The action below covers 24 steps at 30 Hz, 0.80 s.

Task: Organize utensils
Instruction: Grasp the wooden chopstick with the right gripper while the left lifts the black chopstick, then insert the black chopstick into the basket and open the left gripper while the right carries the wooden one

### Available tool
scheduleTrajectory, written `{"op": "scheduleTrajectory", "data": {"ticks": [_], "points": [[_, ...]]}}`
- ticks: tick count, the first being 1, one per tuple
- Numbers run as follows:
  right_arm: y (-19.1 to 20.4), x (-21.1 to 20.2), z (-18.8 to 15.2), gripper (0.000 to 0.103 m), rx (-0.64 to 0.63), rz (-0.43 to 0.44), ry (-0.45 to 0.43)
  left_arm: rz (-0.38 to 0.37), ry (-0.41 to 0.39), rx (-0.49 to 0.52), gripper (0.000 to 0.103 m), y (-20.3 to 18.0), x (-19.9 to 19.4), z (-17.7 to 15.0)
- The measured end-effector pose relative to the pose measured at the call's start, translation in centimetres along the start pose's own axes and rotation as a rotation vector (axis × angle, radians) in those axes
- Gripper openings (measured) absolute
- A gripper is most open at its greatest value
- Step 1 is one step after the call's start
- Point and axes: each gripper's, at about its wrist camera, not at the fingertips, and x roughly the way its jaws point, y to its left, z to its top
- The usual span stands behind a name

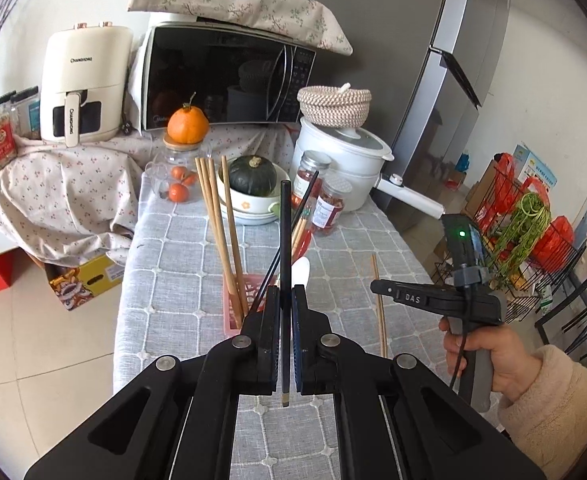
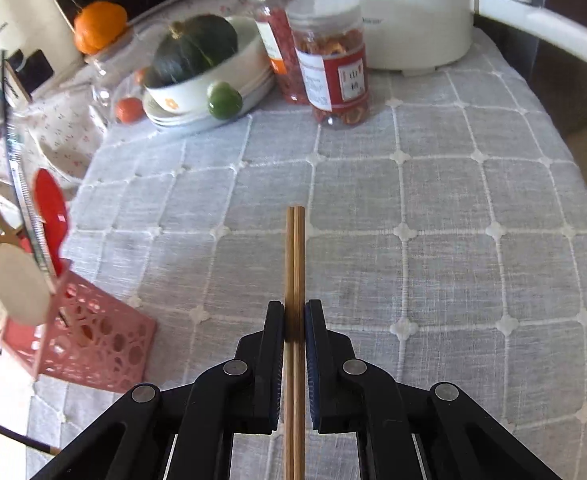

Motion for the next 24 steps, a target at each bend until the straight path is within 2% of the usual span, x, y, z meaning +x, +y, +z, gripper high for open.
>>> {"op": "scheduleTrajectory", "data": {"ticks": [8,15,18,24], "points": [[2.1,-6.3,0.4,0.007,-0.015,0.083,-0.178,0.004,-0.155,-0.031,0.005,0.5,-3.1,1.6],[3.7,-9.4,0.6,0.004,-0.042,0.123,-0.272,0.039,-0.329,-0.069,0.005,1.2,-5.1,2.3],[4.1,-10.5,0.8,0.004,-0.047,0.141,-0.306,0.060,-0.348,-0.065,0.005,1.3,-5.0,2.6],[4.7,-11.8,0.9,0.004,-0.061,0.158,-0.337,0.107,-0.324,-0.049,0.005,1.4,-3.2,2.7]]}}
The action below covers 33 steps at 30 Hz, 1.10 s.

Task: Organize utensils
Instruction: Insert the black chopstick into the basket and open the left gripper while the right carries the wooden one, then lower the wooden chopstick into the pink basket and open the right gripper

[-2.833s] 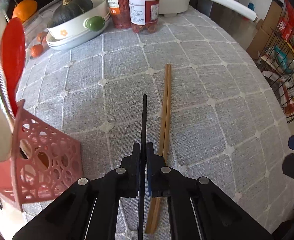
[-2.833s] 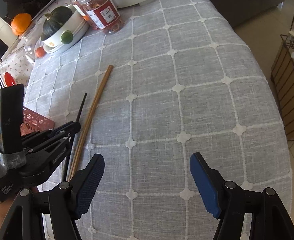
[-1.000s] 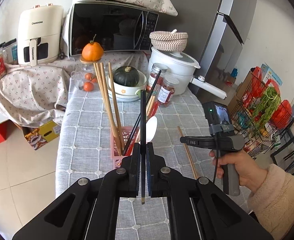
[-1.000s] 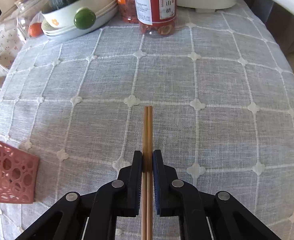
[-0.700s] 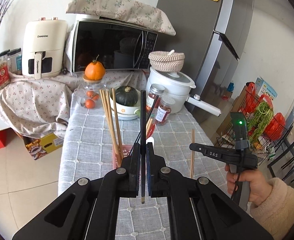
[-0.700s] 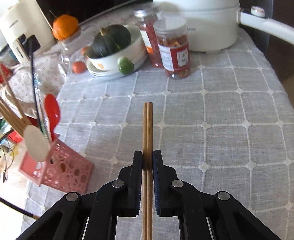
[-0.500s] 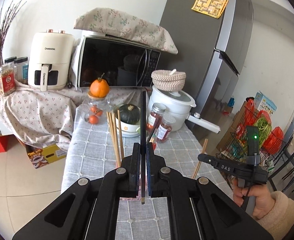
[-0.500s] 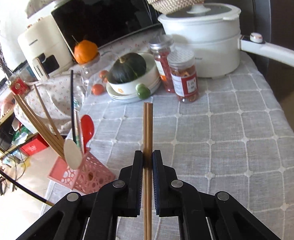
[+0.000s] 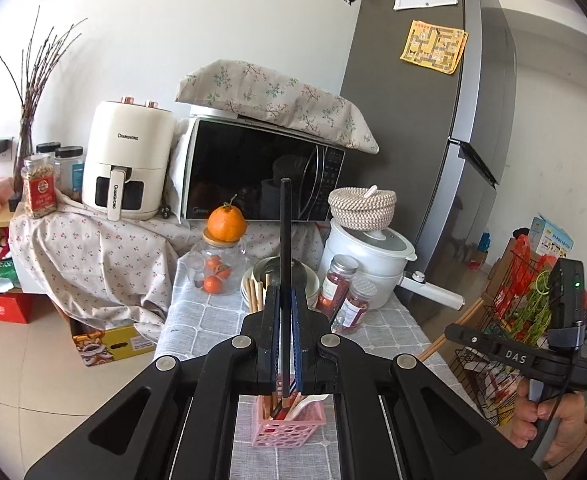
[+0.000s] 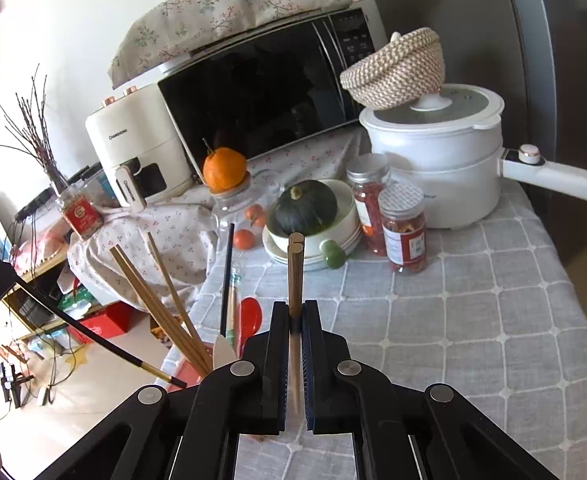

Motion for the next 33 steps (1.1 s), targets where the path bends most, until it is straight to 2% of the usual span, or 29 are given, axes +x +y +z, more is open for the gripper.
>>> {"op": "scheduleTrajectory", "data": {"ticks": [13,21,22,24,25,26,29,33], "points": [[0.8,-1.5,0.1,0.004,-0.021,0.019,-0.015,0.069,0.115,0.028,0.005,0.6,5.3,-2.3],[1.8,-3.3,0.5,0.004,-0.036,0.051,-0.032,0.031,0.201,0.008,0.008,0.8,8.5,-3.8],[1.9,-3.6,0.6,0.004,-0.037,0.058,-0.037,0.026,0.205,0.002,0.013,0.8,8.3,-3.7],[2.1,-4.1,0.8,0.004,-0.036,0.073,-0.048,0.019,0.192,-0.006,0.033,0.7,7.6,-3.4],[2.2,-4.4,0.9,0.004,-0.033,0.083,-0.054,0.022,0.182,-0.008,0.049,0.7,7.1,-3.2],[2.3,-4.6,1.1,0.004,-0.028,0.094,-0.059,0.031,0.175,-0.008,0.056,0.8,6.7,-3.1],[2.7,-4.9,1.6,0.004,-0.013,0.123,-0.079,0.056,0.205,-0.007,0.057,1.2,5.9,-3.1],[3.6,-4.3,1.9,0.004,-0.009,0.153,-0.090,0.116,0.297,-0.010,0.060,2.2,6.0,-4.2]]}}
